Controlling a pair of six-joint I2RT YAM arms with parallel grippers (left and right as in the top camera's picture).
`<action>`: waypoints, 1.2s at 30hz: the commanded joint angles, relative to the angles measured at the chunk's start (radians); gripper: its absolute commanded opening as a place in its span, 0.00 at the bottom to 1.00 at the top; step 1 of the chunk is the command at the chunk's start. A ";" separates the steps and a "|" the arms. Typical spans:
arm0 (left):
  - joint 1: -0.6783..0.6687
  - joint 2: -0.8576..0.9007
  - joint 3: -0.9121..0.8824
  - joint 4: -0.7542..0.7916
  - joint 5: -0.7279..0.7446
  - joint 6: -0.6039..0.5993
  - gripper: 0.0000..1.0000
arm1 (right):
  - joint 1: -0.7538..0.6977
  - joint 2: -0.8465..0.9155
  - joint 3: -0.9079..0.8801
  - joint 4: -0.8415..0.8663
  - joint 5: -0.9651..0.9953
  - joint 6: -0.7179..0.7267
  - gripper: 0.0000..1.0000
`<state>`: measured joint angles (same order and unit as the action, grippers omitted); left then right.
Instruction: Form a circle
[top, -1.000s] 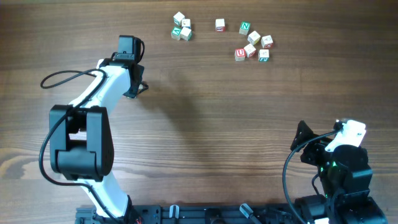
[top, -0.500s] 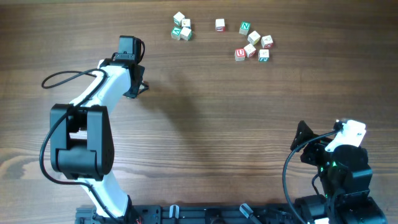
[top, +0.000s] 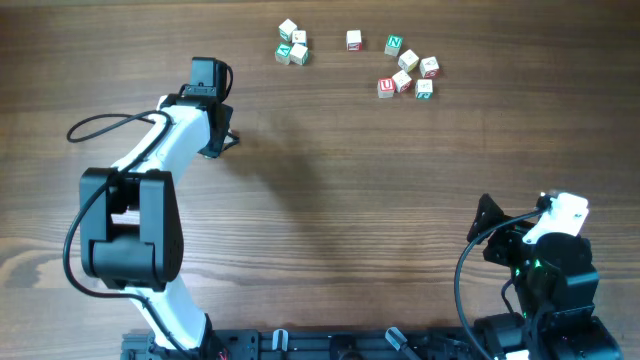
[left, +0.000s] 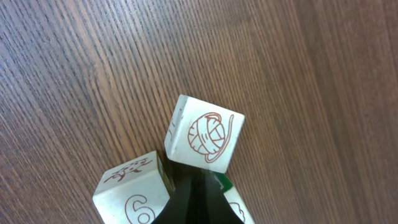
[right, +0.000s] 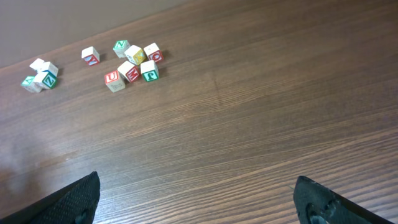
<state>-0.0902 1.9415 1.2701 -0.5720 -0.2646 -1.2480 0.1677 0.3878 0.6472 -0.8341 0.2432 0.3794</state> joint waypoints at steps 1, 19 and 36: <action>0.002 -0.053 0.004 0.001 -0.018 -0.016 0.04 | 0.001 0.003 -0.004 0.002 -0.006 -0.010 1.00; 0.099 -0.100 0.003 -0.027 -0.069 -0.025 0.04 | 0.001 0.003 -0.004 0.002 -0.006 -0.010 1.00; 0.155 0.033 0.003 0.153 0.003 -0.013 0.04 | 0.001 0.003 -0.004 0.002 -0.006 -0.010 1.00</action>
<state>0.0414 1.9423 1.2697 -0.4320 -0.2928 -1.2625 0.1677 0.3878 0.6472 -0.8341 0.2432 0.3794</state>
